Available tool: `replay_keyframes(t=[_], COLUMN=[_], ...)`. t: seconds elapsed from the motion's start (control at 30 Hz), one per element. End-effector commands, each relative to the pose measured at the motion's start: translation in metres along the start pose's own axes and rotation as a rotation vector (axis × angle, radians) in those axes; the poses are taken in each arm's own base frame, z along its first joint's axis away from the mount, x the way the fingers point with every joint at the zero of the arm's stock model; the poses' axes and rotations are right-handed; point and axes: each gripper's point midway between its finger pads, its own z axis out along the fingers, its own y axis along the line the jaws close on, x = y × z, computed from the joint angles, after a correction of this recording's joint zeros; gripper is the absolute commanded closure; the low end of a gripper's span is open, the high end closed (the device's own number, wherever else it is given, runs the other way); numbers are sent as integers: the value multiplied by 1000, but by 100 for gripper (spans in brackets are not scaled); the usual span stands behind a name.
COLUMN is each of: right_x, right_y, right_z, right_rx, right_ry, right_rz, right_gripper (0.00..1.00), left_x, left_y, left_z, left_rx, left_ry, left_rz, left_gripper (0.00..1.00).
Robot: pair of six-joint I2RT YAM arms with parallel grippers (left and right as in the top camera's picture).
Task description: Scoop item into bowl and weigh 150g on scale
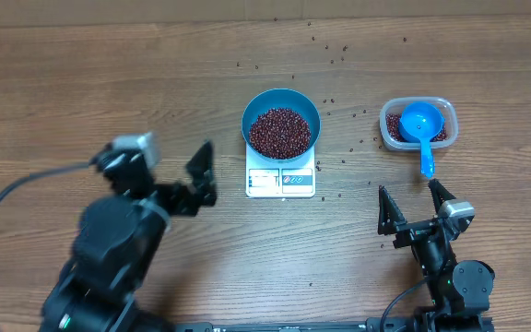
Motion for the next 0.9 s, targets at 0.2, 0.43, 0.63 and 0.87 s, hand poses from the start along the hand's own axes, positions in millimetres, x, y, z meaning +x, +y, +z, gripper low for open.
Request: replay_keyframes(t=[0.2, 0.43, 0.63, 0.87], right_x=[2, 2, 2, 2], right_y=[-1, -1, -1, -1], right_z=[0, 0, 0, 0], right_rx=[5, 5, 5, 5], right_ry=[-2, -2, -2, -2], right_rz=[4, 4, 4, 4], right_gripper=[0, 0, 0, 0], left_x=[21, 32, 34, 15], left_y=[37, 44, 49, 40], left_z=[-68, -90, -81, -69], left_rx=[-60, -3, 30, 99], left_ry=[-32, -186, -341, -540], left_rz=[-5, -22, -29, 17], left_gripper=[0, 0, 0, 1])
